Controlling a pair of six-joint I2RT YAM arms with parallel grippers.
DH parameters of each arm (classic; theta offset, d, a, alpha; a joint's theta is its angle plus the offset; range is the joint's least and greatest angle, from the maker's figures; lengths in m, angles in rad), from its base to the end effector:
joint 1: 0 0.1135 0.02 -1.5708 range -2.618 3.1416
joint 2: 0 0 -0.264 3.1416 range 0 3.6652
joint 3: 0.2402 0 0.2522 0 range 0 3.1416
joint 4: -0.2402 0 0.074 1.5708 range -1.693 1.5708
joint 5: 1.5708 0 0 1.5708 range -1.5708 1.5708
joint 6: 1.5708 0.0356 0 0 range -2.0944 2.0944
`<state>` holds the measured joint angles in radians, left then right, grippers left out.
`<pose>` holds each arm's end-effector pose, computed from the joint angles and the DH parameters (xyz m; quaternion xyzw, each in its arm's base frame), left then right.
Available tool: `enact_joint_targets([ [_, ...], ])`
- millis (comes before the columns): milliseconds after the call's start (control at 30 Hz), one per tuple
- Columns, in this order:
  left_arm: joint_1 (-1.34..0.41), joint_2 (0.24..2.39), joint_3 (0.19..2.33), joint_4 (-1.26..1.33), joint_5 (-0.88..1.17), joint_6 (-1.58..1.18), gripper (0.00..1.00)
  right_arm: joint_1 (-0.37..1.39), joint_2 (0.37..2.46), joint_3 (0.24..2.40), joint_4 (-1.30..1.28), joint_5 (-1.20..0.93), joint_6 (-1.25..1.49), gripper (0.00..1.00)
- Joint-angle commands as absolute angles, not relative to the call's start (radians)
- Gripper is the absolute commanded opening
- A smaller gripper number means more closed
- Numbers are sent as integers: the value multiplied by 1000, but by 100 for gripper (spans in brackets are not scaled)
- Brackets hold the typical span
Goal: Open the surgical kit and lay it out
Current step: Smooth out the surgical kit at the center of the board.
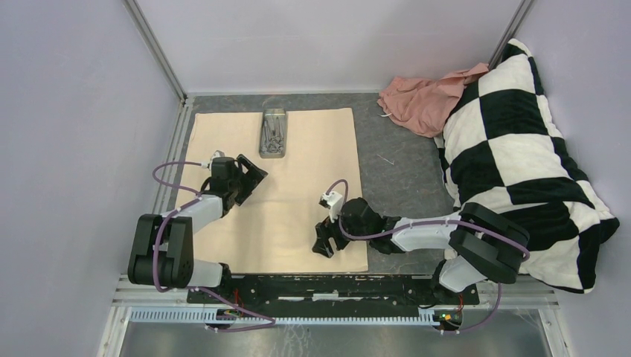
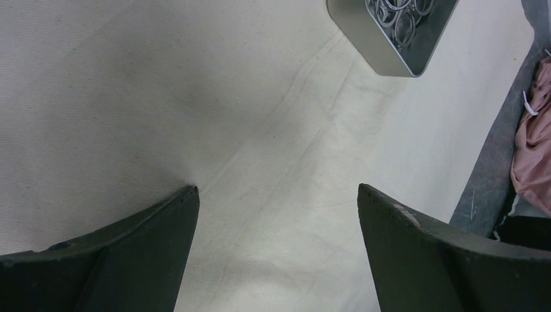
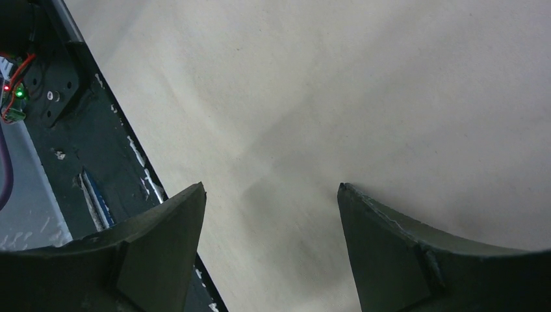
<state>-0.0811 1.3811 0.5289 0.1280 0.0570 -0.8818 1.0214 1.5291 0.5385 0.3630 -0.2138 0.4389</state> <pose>0.2577 -0.0230 0.1553 -0.3444 0.8439 -0.2132 0.3519 0.1406 0.2440 0.1414 -0.3008 0.8345 0.3721 0.2732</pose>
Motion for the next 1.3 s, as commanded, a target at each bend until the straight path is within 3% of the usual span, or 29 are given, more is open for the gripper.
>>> enact_joint_targets([
  [0,-80,1369,528,62,-27,-872,98,1025,1485,474,253,-132,441,82],
  [333,-105,1229,600,-30,31,-812,99,1026,1349,517,164,-109,396,84],
  [600,-170,1217,554,44,153,-880,99,1026,1342,574,14,52,336,84],
  [1033,-176,1160,509,-27,95,-805,99,1083,1272,466,-169,185,360,79],
  [1267,-176,1081,621,-161,-38,-737,100,1137,1236,563,-308,295,326,81],
])
